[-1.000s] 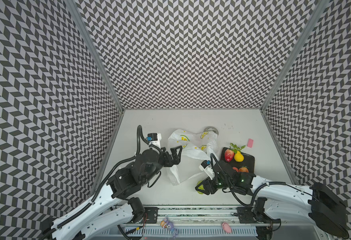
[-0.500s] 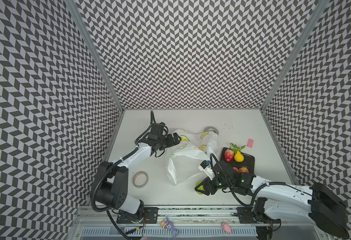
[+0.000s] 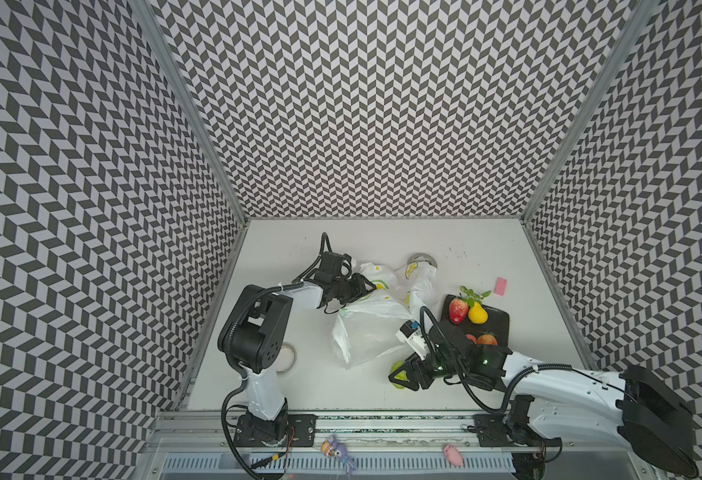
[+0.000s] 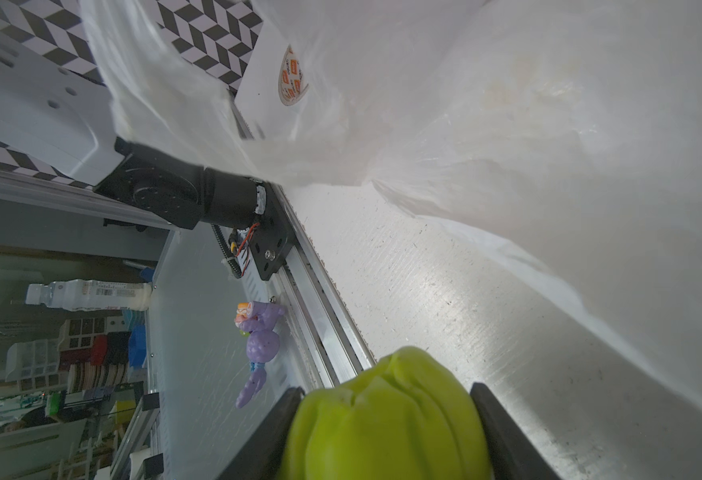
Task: Take the fake fruits out of the plastic bag
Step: 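Pull the bag top away with the left gripper while the right holds the pear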
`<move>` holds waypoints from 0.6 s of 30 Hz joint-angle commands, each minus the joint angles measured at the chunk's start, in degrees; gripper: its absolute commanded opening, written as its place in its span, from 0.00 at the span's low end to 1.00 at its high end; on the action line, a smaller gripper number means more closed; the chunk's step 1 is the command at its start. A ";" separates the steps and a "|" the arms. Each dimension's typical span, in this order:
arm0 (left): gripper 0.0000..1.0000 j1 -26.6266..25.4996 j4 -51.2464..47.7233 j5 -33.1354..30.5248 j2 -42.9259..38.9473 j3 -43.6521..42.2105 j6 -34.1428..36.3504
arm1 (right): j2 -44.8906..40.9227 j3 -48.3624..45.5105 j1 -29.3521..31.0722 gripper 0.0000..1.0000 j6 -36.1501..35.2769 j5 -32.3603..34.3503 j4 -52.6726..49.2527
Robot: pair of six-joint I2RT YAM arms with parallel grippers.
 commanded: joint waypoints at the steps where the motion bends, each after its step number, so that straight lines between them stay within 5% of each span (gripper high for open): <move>1: 0.00 -0.10 6.43 2.10 1.32 1.04 -2.42 | -0.27 -0.40 -0.28 0.11 -1.43 -1.29 1.77; 18: 0.00 5.58 15.34 -19.66 -6.26 -3.33 -17.96 | 1.77 -1.50 7.74 0.11 -3.41 -9.13 1.04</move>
